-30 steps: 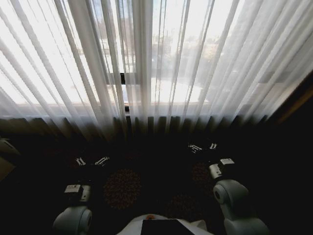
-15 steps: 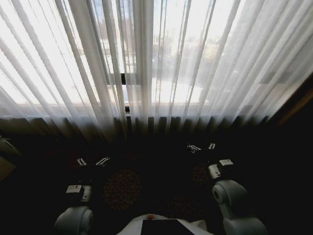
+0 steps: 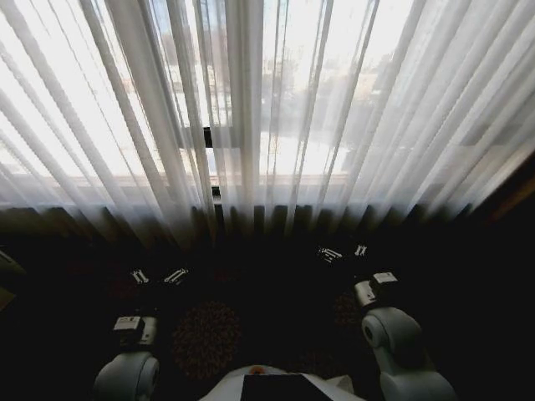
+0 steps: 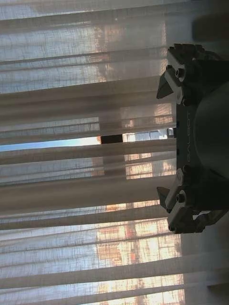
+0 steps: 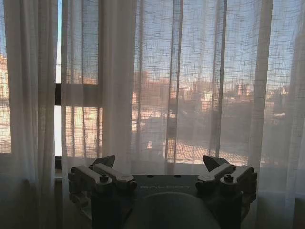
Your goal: Open the curtains by pulling them apart, changing their state from closed to fully open.
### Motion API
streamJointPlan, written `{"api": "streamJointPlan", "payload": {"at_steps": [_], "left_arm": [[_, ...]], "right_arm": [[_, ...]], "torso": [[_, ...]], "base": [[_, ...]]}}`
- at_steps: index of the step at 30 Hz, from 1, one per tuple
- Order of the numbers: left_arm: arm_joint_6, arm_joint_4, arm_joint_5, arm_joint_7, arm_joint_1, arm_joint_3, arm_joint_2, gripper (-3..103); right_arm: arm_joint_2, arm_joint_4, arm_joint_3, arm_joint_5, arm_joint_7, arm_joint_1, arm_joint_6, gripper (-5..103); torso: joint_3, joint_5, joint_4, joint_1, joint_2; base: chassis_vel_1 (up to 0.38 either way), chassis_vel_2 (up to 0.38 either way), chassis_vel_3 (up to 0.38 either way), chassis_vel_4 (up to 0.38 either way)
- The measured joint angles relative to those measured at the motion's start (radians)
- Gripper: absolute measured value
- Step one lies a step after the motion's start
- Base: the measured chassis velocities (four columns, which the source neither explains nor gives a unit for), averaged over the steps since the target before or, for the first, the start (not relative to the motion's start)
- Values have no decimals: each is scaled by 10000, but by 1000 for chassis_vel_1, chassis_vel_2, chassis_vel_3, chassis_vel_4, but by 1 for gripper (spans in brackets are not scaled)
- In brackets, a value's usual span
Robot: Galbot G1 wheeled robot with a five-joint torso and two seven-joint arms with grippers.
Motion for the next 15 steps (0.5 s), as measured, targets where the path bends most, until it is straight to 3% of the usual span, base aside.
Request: {"api": "streamJointPlan", "payload": {"at_steps": [15], "left_arm": [[-26,23,17,10,35,12,-35,100]], "right_arm": [[-10,-64,-58,-12,-28,51,5,100]], "torso": [[-1,0,-1,-5,3]], "base": [[-119,117,114,-120]]}}
